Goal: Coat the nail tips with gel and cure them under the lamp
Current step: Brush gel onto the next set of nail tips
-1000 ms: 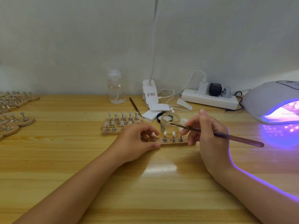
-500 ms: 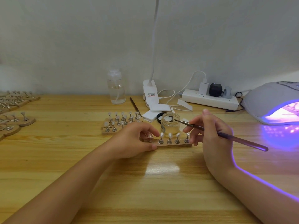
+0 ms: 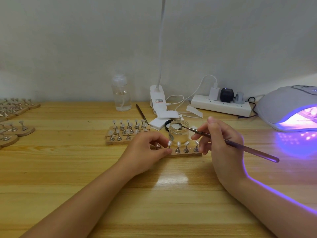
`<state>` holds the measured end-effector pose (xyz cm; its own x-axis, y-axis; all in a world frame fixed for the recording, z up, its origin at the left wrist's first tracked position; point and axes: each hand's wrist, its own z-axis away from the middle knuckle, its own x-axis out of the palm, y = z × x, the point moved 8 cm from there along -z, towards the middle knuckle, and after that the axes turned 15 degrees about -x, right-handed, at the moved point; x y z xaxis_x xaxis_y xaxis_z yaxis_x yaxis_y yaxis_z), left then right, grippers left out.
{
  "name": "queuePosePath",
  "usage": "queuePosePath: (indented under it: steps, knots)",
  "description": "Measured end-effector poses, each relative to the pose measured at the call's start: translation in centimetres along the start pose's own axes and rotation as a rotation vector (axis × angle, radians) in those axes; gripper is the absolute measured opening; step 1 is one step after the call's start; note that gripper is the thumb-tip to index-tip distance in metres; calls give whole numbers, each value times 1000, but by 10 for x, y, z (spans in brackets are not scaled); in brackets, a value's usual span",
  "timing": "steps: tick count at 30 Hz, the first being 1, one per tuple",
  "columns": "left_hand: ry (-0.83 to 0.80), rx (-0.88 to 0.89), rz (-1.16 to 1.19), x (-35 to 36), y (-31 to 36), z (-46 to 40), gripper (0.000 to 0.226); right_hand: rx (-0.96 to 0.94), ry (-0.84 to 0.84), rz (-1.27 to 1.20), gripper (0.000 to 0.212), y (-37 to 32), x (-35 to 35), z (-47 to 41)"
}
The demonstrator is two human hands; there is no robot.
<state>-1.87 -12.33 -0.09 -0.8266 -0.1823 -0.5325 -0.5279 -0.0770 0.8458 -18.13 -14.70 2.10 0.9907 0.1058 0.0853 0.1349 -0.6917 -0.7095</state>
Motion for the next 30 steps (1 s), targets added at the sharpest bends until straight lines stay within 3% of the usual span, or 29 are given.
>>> queuePosePath:
  steps: [13,22,25,30]
  knots:
    - [75,117,-39,1,2,7,23,-25,-26,13,19,-4,2,0]
    - [86,127,25,-3,4,8,20,-8,37,44,31,-6,-11,-27]
    - [78,124,68,-4,5,8,18,-35,-25,161,33,-5,-12,-44]
    - [62,128,84,-3,6,9,14,-49,-318,503,34,8,7,-73]
